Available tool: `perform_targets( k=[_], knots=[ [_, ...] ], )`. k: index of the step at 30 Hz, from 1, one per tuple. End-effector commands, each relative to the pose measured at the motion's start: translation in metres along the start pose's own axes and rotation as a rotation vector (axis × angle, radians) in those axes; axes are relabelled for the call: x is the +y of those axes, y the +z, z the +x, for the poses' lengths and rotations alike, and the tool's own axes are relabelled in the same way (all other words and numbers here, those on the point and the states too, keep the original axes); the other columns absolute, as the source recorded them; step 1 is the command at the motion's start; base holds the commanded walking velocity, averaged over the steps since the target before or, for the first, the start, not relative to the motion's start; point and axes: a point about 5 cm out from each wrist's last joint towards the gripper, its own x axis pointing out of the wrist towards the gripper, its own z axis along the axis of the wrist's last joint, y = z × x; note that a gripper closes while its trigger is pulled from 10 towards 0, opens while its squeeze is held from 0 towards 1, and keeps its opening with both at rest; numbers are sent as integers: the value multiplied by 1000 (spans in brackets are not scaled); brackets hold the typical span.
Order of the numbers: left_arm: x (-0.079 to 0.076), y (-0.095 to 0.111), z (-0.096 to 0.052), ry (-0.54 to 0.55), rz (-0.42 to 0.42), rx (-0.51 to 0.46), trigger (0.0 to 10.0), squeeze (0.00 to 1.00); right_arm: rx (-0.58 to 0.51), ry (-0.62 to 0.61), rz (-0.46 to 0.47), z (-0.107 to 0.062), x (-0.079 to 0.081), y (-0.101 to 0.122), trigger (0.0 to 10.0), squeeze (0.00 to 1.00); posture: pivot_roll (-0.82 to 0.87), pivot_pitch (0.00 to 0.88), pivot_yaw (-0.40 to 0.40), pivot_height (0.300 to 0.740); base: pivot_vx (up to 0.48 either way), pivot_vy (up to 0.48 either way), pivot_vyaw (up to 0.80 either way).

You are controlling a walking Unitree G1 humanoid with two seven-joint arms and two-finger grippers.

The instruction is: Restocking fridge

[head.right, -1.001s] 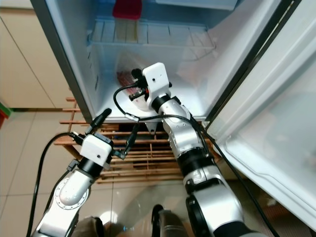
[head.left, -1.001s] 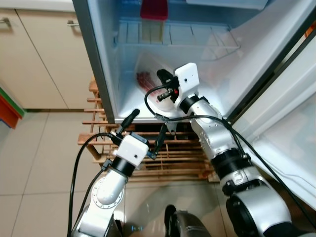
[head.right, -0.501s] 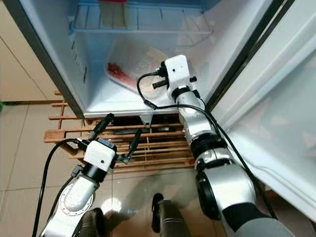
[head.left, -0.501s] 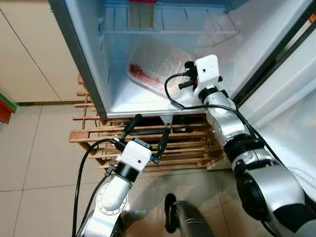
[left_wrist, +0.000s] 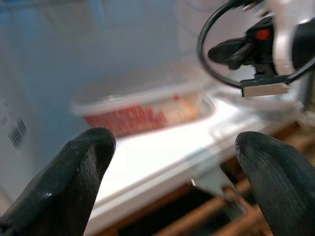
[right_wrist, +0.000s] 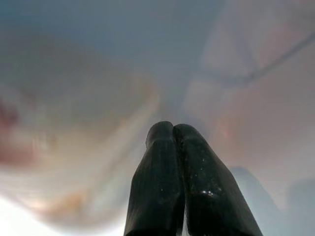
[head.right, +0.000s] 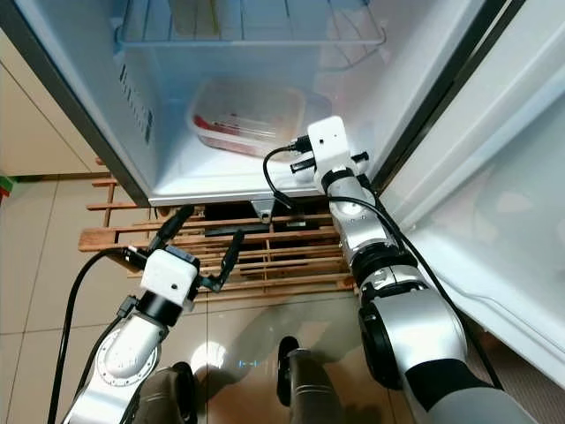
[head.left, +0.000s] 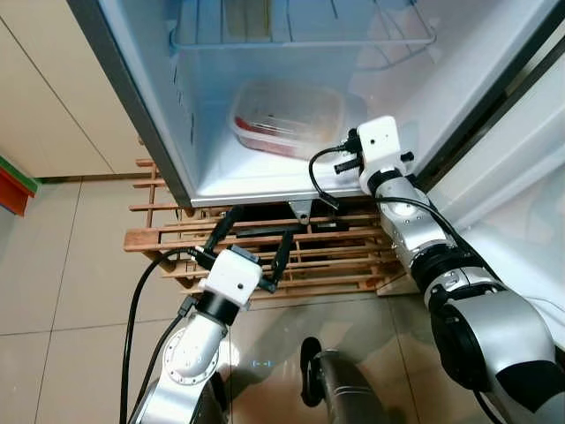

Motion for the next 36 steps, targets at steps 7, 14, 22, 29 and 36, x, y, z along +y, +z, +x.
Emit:
perform_targets(
  k=[7,14,22,29,36],
  knots=[
    [-1,6,11,48,-32,-8,10000,0,-67,-47,134,-29,15,-6,10000,0,87,185,-69,740,0,0,0],
    [2,-2,6,45,-41,24,10000,0,6,-55,284,-66,48,-23,10000,0,100,165,-62,740,0,0,0],
    [-1,-3,3,34,-27,31,10000,0,-2,39,372,-65,72,-9,10000,0,106,201,-61,740,0,0,0],
    [4,-1,4,41,-24,33,10000,0,110,145,438,-51,100,-15,10000,0,111,262,-60,740,0,0,0],
    [17,1,3,108,-11,46,10000,0,158,175,378,-40,102,-21,10000,0,117,300,-46,740,0,0,0]
  ],
)
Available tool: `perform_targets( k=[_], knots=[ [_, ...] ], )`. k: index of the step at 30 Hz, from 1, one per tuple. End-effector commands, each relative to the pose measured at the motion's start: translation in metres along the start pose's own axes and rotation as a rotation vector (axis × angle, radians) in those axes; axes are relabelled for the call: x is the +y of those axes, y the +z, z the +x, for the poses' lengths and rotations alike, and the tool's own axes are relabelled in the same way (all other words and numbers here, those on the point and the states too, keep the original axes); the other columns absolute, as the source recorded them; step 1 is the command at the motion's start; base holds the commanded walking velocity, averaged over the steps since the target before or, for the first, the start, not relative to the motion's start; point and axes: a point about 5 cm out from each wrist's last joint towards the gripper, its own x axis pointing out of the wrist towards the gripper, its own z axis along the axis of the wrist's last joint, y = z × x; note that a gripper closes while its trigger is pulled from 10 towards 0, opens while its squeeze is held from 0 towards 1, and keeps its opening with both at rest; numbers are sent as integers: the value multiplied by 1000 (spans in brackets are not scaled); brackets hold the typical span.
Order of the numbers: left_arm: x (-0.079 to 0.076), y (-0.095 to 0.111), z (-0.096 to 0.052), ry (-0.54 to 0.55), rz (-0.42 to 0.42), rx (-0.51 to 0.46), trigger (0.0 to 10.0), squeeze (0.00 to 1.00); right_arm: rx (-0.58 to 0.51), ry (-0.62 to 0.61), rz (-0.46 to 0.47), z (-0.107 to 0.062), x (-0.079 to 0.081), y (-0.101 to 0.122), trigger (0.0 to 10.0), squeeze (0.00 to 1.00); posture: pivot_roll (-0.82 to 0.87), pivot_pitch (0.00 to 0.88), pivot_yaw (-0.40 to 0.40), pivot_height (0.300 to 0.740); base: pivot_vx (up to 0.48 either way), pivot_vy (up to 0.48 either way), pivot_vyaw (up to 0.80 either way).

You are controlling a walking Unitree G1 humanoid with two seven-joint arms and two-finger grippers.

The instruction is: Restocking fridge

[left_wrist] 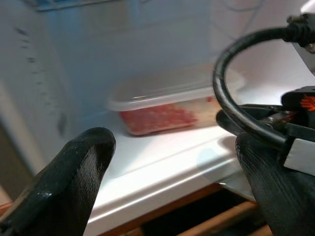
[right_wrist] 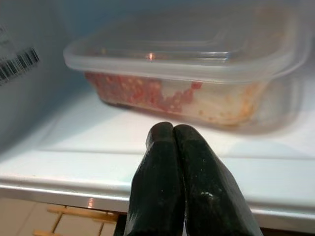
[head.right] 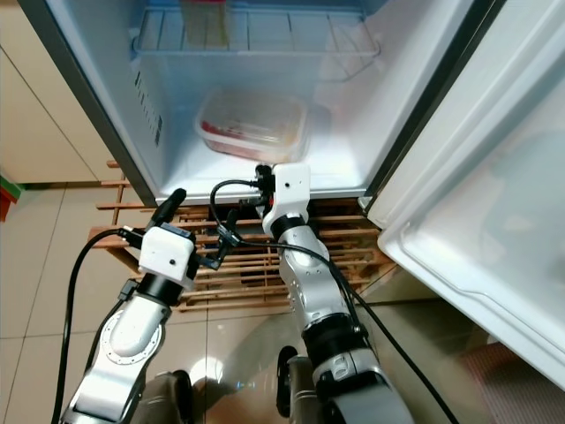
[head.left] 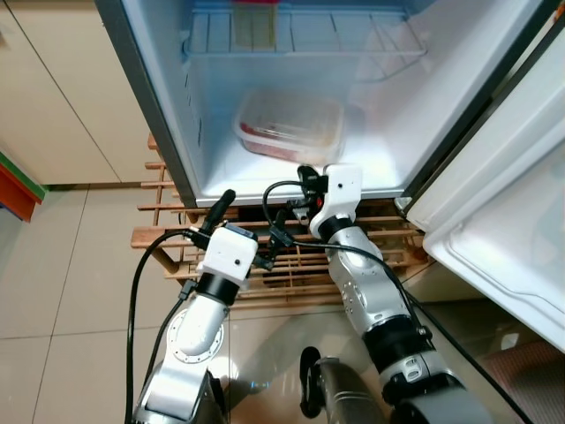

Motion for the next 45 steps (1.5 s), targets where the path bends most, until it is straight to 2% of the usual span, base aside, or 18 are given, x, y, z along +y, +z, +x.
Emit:
perform_targets(
  k=[1,7,10,17,19,20,25,30,32,34,36,37,38,39,41,42,44,45],
  knots=[
    [5,6,1,31,1,-14,10000,0,7,17,-20,5,3,1,10000,0,122,307,-45,740,0,0,0],
    [14,12,-1,50,19,-20,10000,0,-17,6,-162,19,-5,13,10000,0,141,329,-29,740,0,0,0],
    [15,12,-4,49,22,-11,10000,0,-33,-13,-191,22,-9,19,10000,0,143,335,-22,740,0,0,0],
    [9,12,-9,34,11,14,10000,0,-49,-55,-293,26,-26,29,10000,0,145,340,-18,740,0,0,0],
    [8,12,-10,33,8,20,10000,0,-48,-83,-317,25,-36,30,10000,0,145,340,-18,740,0,0,0],
    [8,12,-10,32,7,24,10000,0,-52,-96,-323,24,-43,31,10000,0,140,343,-19,740,0,0,0],
    [10,11,-9,36,8,31,10000,0,-66,-107,-321,24,-46,33,10000,0,134,339,-16,740,0,0,0],
    [13,9,-5,38,18,33,10000,0,-89,-69,-297,25,-34,31,10000,0,132,321,-18,740,0,0,0],
    [14,8,-3,40,32,34,10000,0,-93,-74,-242,23,-33,29,10000,0,133,280,-33,740,0,0,0],
    [14,4,-1,38,53,62,10000,0,-106,-93,-177,19,-35,27,10000,0,128,248,-47,740,0,0,0],
    [14,2,-1,36,54,75,10000,0,-110,-101,-161,17,-36,26,10000,0,128,248,-47,740,0,0,0],
    [13,-3,-1,24,31,104,10000,0,-117,-124,-144,12,-40,25,10000,0,116,176,-66,740,0,0,0],
    [14,-17,1,7,-43,214,10000,0,-158,-166,-141,-8,-47,24,10000,0,98,108,-80,740,0,0,0],
    [14,-17,1,7,-43,214,10000,0,-158,-166,-141,-8,-47,24,10000,0,98,108,-80,740,0,0,0],
    [16,-25,4,18,-129,281,10000,0,-191,-186,-170,-34,-54,26,10000,0,78,56,-80,740,0,0,0],
    [16,-25,4,18,-129,281,10000,0,-191,-186,-170,-34,-54,26,10000,0,78,56,-80,740,0,0,0],
    [20,-25,9,40,-128,288,10000,0,-168,-227,-166,-54,-67,21,10000,0,65,5,-79,740,0,0,0],
    [20,-25,9,40,-128,288,10000,0,-168,-227,-166,-54,-67,21,10000,0,65,5,-79,740,0,0,0]
  ],
)
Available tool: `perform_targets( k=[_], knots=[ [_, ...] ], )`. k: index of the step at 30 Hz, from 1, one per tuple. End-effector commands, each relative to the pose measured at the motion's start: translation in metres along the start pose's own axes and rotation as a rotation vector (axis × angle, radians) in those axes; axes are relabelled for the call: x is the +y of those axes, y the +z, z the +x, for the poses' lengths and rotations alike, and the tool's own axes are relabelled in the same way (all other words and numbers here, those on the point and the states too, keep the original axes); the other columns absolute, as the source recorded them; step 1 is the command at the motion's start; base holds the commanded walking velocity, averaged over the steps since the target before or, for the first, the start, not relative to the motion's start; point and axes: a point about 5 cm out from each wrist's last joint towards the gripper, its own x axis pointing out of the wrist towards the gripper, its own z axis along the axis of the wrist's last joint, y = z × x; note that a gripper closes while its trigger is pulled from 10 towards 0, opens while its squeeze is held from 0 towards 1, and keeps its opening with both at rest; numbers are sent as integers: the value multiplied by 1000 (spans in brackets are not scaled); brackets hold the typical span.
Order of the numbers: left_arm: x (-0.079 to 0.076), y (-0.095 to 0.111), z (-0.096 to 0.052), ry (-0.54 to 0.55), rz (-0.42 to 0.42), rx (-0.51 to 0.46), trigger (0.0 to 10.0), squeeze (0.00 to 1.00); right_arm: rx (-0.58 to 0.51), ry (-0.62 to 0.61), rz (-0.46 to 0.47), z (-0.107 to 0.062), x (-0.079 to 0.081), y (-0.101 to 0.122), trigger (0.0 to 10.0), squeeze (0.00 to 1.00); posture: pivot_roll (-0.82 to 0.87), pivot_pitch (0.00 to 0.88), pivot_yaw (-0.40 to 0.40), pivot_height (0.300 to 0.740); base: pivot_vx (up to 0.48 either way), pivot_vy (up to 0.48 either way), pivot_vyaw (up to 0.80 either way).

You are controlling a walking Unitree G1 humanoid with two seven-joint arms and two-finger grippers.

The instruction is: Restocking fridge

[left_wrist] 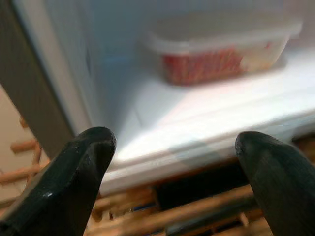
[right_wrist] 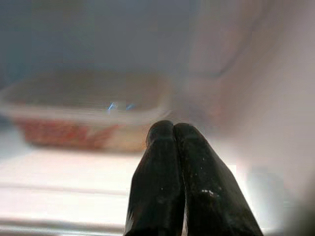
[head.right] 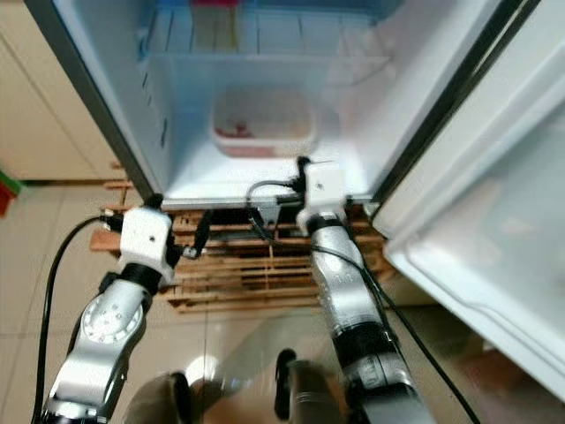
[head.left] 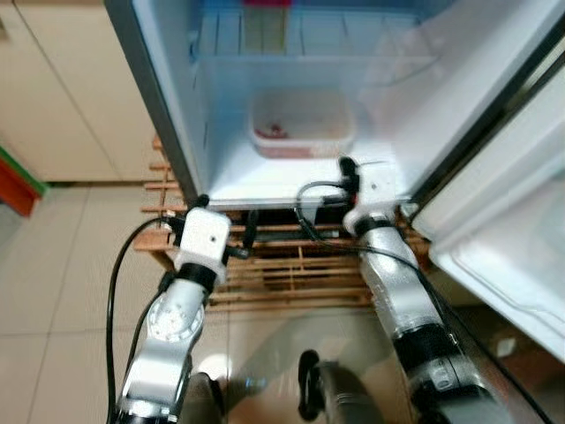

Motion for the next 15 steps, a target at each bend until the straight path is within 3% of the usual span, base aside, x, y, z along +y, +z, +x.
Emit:
perform_targets(
  k=[1,3,4,5,8,12,14,15],
  knots=[
    [-2,1,2,-8,-26,5,10000,0,6,-30,17,-5,-8,3,10000,0,62,0,-79,740,0,0,0],
    [3,5,6,0,-30,-13,10000,0,58,-82,4,-19,-25,-7,10000,0,58,0,-74,740,0,0,0],
    [3,5,6,0,-30,-13,10000,0,58,-82,4,-19,-25,-7,10000,0,58,0,-74,740,0,0,0],
    [10,8,8,17,-52,-20,10000,0,74,-118,-19,-39,-39,-8,10000,0,52,0,-70,740,0,0,0],
    [15,12,2,36,-78,-39,10000,0,104,-160,-38,-66,-53,-11,10000,0,49,0,-74,740,0,0,0],
    [15,12,-1,43,-94,-49,10000,0,112,-174,-49,-73,-58,-13,10000,0,48,0,-74,740,0,0,0],
    [9,7,-9,40,-76,-44,10000,0,181,-218,-26,-84,-64,-22,10000,0,49,0,-69,740,0,0,0],
    [6,4,-11,37,-78,-34,10000,0,194,-224,-23,-84,-64,-24,10000,125,49,0,-68,740,0,0,0]
  ],
)
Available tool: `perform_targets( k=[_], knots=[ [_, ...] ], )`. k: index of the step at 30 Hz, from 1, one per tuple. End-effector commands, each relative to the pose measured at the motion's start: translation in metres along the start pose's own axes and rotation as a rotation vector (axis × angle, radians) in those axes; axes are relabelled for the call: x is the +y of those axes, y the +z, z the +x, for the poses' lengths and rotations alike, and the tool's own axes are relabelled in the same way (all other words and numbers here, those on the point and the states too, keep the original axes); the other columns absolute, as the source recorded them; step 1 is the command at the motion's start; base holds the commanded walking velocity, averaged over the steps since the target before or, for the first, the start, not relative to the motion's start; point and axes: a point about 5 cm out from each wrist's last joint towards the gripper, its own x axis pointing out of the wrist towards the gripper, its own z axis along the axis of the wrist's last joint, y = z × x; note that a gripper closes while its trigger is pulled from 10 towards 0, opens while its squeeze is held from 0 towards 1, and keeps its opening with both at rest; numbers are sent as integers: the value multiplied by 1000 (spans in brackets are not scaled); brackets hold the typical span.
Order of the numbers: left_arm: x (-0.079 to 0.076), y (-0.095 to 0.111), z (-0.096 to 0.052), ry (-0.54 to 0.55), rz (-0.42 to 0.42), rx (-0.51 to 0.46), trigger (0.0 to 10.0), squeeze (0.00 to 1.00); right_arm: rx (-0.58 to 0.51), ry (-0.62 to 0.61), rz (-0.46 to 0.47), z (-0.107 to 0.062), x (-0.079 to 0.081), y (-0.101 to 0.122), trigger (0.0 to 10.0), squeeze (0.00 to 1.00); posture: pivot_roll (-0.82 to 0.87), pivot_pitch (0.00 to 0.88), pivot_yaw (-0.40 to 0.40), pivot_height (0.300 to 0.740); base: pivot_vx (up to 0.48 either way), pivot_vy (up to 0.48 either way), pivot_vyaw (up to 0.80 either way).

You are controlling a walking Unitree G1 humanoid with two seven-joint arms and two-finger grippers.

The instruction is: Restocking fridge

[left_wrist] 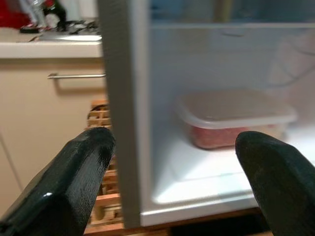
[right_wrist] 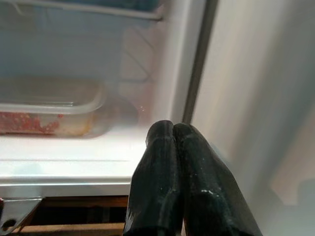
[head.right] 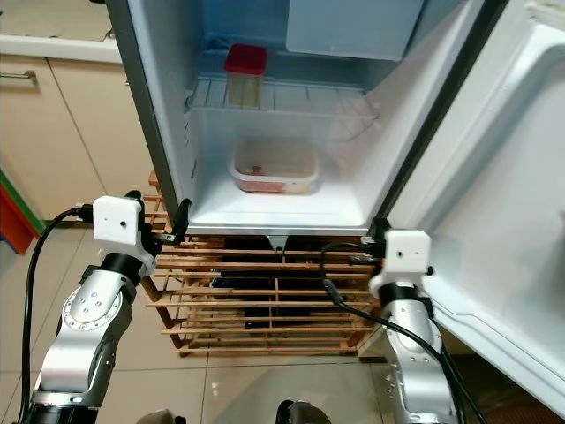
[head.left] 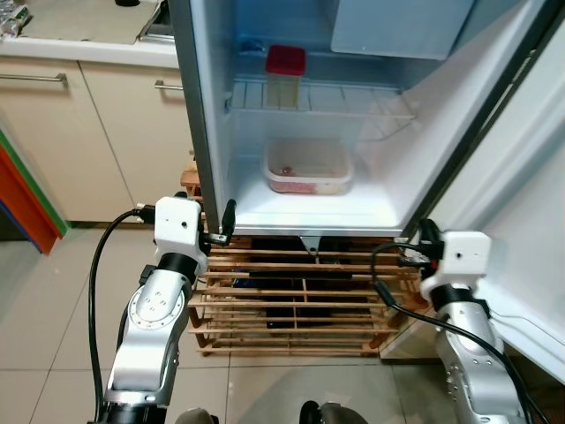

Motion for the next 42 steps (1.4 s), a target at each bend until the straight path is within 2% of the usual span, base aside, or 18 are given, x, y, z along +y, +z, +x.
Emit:
perform_targets(
  k=[1,2,7,18,20,26,40,41,42],
  knots=[
    [-5,0,-1,-10,3,-3,10000,0,22,-38,14,-2,-9,-2,10000,125,49,0,-68,740,0,0,0],
    [-8,-4,-1,-16,-3,10,10000,0,33,-31,10,0,-7,-3,10000,1000,49,0,-66,740,0,0,0],
    [-8,-6,3,-26,24,20,10000,0,27,-7,13,6,0,-2,10000,1000,49,0,-62,740,0,0,0],
    [-7,-11,2,3,33,40,10000,0,43,20,11,6,4,-4,10000,1000,40,0,-73,740,0,0,0],
    [-11,-13,7,-3,68,47,10000,0,45,28,9,8,6,-5,10000,1000,36,0,-71,740,0,0,0],
    [-13,-12,11,-28,63,37,10000,0,32,54,0,11,8,-3,10000,1000,28,0,-63,740,0,0,0],
    [-15,-15,12,-26,70,47,10000,0,77,17,-33,10,2,-13,10000,1000,32,0,-55,740,0,0,0],
    [-14,-14,13,-15,78,48,10000,0,82,11,-37,10,2,-14,10000,0,32,0,-56,740,-274,0,0],
    [-13,-14,14,-11,75,48,10000,0,81,10,-33,11,2,-14,10000,0,32,0,-56,740,-277,0,0]
  ],
)
